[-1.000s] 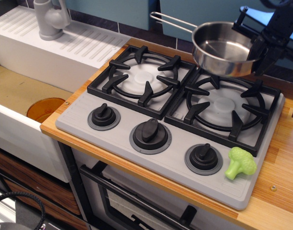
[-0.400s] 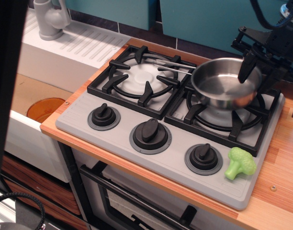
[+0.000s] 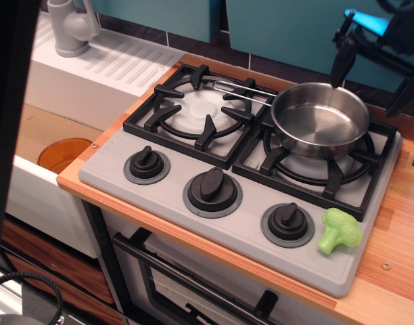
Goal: Put pot or pan on stove and put cauliflower in pot or pan
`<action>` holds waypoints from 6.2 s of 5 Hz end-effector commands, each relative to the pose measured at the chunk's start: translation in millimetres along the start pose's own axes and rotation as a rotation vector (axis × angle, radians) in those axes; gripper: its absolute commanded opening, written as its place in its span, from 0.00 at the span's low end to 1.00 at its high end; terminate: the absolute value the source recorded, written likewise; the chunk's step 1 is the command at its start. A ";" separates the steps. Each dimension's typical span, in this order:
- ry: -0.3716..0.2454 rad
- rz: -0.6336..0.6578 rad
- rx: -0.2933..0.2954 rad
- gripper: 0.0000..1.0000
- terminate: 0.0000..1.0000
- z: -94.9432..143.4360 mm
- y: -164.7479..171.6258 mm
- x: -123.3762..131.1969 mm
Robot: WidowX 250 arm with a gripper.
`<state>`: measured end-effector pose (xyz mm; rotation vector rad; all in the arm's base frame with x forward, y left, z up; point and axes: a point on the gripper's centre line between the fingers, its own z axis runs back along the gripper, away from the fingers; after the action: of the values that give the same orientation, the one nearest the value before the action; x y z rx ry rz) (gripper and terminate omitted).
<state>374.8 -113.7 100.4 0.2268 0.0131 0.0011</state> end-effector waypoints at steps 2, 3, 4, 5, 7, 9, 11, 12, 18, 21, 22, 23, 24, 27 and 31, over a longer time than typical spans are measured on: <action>-0.051 -0.096 -0.075 1.00 0.00 54.1 33.9 -0.7; -0.051 -0.096 -0.075 1.00 0.00 54.1 33.9 -0.7; -0.051 -0.096 -0.075 1.00 0.00 54.1 33.9 -0.7; -0.101 -0.018 -0.091 1.00 0.00 51.2 15.3 -34.0; -0.164 0.054 -0.070 1.00 0.00 45.1 -10.7 -78.8; -0.239 0.086 -0.035 1.00 0.00 13.0 -24.3 -95.1; -0.282 0.093 -0.012 1.00 0.00 -16.4 -24.8 -96.9; -0.290 0.097 -0.008 1.00 0.00 -24.3 -28.0 -97.0; -0.319 0.131 0.000 1.00 0.00 -60.5 -42.4 -106.1; -0.331 0.135 0.009 0.00 0.00 -65.6 -51.6 -94.1; -0.319 0.127 0.007 0.00 0.00 -58.0 -52.7 -92.2; -0.279 0.112 -0.005 0.00 0.00 -32.0 -36.6 -105.9; -0.215 0.108 -0.026 0.00 0.00 9.2 -19.8 -107.9; -0.238 0.069 -0.065 0.00 0.00 39.0 35.4 -40.4; -0.264 0.076 -0.078 1.00 0.00 17.9 33.3 -7.3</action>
<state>355.1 -83.2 102.7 0.1676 -0.1858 0.0450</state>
